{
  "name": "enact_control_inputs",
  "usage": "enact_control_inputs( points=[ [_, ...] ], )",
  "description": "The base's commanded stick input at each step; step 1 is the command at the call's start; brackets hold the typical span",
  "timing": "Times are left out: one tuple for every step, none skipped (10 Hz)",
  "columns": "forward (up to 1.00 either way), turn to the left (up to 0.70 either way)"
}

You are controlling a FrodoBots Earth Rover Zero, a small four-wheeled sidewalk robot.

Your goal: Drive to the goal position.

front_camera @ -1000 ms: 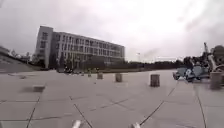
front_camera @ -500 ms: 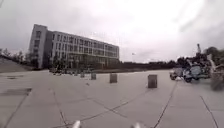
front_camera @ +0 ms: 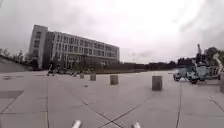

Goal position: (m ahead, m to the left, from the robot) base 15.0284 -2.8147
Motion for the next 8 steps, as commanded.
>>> enact_control_inputs(
  points=[
    [0.70, 0.00],
    [0.70, 0.00],
    [0.70, -0.35],
    [0.70, -0.35],
    [0.70, -0.35],
    [0.70, -0.13],
    [0.70, -0.02],
    [0.70, 0.00]
  ],
)
